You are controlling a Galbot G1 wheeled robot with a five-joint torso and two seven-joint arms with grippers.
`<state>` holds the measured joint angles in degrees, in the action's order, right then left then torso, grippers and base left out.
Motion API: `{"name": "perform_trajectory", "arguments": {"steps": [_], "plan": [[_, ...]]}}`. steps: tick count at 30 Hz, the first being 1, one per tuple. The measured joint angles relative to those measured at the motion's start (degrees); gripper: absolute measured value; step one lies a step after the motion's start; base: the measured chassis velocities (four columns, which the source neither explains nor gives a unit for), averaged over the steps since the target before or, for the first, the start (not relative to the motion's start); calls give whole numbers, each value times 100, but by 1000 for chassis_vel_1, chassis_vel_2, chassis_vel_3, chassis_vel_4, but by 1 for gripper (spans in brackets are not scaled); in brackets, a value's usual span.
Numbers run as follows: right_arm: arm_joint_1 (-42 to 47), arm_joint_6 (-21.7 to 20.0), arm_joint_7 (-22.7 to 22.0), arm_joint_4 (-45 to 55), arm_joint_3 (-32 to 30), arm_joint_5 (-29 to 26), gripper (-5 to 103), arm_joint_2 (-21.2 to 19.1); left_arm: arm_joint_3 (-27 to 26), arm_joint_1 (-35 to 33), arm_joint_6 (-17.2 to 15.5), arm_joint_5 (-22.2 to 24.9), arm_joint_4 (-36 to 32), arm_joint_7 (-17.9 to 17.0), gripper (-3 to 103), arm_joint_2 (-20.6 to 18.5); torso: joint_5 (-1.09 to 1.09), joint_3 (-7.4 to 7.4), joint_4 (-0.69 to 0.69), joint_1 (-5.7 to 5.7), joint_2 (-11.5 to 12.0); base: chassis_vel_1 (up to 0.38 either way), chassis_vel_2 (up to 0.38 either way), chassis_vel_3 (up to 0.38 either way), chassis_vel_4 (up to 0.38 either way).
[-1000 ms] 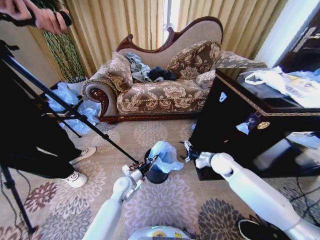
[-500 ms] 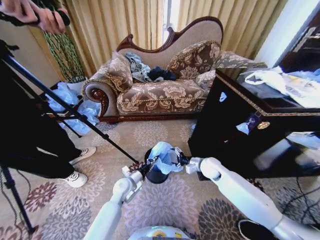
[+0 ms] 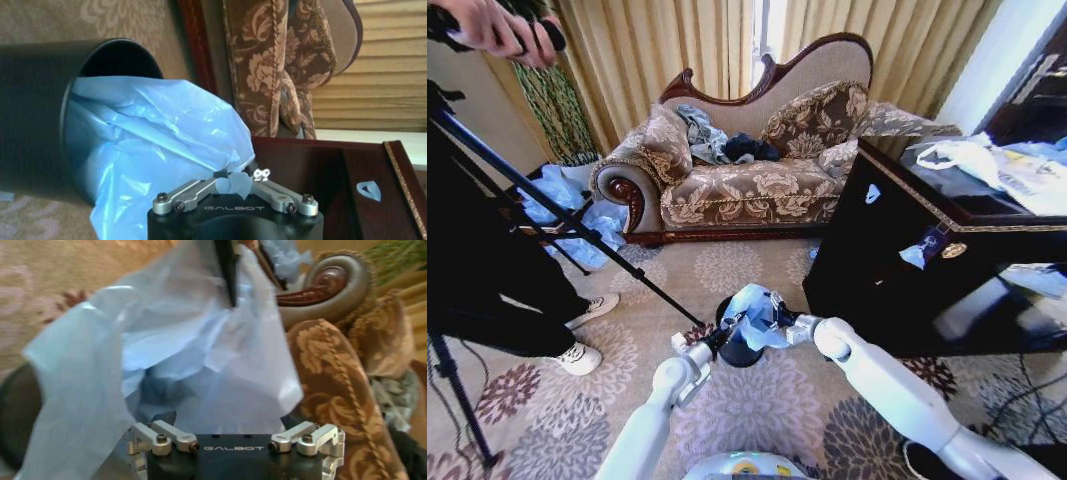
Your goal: Place a garbage bag over the trash bin.
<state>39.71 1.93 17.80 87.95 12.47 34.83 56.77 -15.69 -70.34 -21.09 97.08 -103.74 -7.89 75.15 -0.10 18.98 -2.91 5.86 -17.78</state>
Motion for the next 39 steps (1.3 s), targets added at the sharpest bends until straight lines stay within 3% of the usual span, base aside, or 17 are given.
{"name": "perform_trajectory", "arguments": {"steps": [13,18,24,33,39], "plan": [[-490,-60,-452,-474,180,98,100,669,-135,-29,-7,-6,67,50,0,-132,0,0,1,0,0,0,0,0,0],[-585,-37,-842,-645,210,106,100,845,-163,-103,-8,4,-9,54,0,-166,-1,0,-1,0,0,0,0,0,0],[-676,-22,-929,-882,303,188,100,1130,-226,-110,-9,-7,-11,67,0,-164,-1,0,-1,0,0,0,0,0,0],[-897,156,-1042,-1589,407,559,100,1979,-475,-330,-17,17,-167,121,0,-377,-1,0,1,1,0,0,0,0,0],[-844,135,-1038,-1583,465,598,100,2074,-547,-540,-24,-1,-269,183,0,-481,0,0,0,1,0,0,0,0,0]]}}
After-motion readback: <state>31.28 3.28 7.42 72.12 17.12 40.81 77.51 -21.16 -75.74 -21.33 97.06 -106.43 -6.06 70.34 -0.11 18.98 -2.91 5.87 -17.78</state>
